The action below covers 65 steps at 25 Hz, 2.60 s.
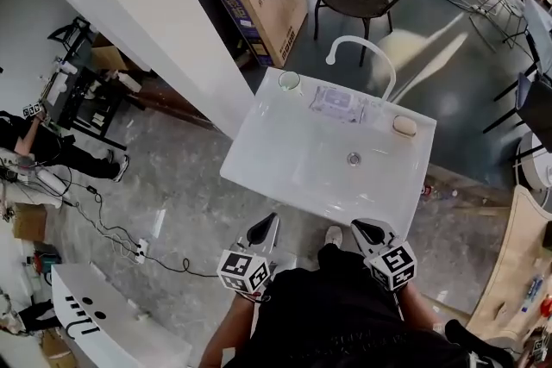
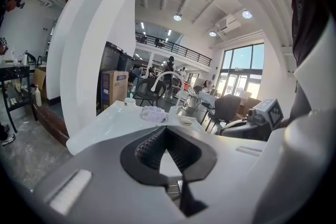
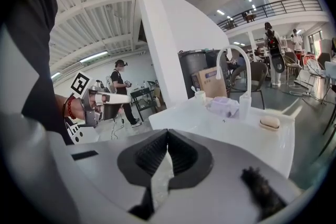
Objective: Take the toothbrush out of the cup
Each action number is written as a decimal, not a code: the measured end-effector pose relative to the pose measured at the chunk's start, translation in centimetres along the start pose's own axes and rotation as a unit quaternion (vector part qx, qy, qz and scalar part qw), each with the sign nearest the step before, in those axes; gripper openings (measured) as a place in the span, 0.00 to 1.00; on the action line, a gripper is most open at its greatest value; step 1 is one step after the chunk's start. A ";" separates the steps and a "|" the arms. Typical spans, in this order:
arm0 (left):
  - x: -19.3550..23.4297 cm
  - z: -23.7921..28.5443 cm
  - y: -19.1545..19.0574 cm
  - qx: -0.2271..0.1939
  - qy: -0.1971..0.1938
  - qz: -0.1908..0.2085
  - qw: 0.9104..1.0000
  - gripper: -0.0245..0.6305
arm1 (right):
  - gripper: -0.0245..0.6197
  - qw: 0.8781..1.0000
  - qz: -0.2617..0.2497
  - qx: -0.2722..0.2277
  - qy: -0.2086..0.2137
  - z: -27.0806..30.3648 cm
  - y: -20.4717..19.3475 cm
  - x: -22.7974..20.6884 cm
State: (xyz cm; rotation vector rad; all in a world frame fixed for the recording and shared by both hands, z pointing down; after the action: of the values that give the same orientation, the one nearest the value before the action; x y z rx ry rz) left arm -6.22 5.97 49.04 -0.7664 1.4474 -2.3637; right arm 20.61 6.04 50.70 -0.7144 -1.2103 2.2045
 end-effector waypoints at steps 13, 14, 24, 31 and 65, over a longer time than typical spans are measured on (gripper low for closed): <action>0.1 3.0 1.6 -0.008 0.026 -0.009 1.000 0.05 | 0.06 1.000 -0.008 0.005 0.022 2.1 1.7 -4.5; 0.2 3.1 1.6 -0.007 0.027 -0.010 1.000 0.05 | 0.06 1.000 -0.007 0.006 0.023 2.3 1.8 -4.6; 3.1 5.0 2.3 -0.001 0.015 -0.010 1.000 0.05 | 0.06 1.000 0.004 0.015 0.001 4.5 3.0 -6.1; 8.0 7.4 4.1 0.005 -0.010 -0.012 1.000 0.05 | 0.06 1.000 0.007 0.018 -0.023 8.3 4.9 -6.3; 17.9 15.6 9.8 0.051 -0.153 0.061 0.985 0.05 | 0.06 0.998 -0.014 0.032 -0.057 24.3 13.3 -7.8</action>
State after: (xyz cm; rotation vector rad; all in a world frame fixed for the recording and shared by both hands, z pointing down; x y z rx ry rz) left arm -12.68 -18.79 51.36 -0.9370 1.2022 -2.1001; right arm 7.63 -19.60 51.96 -0.5491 -1.1904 2.2765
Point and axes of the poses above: the fingertips, and each gripper's own axes: z forward along the fingers, x to its left, y out of its top, the point moved 7 cm from there along -z, backward along the fingers, and after that the axes turned 4 degrees about -y, right-handed, at the moved point
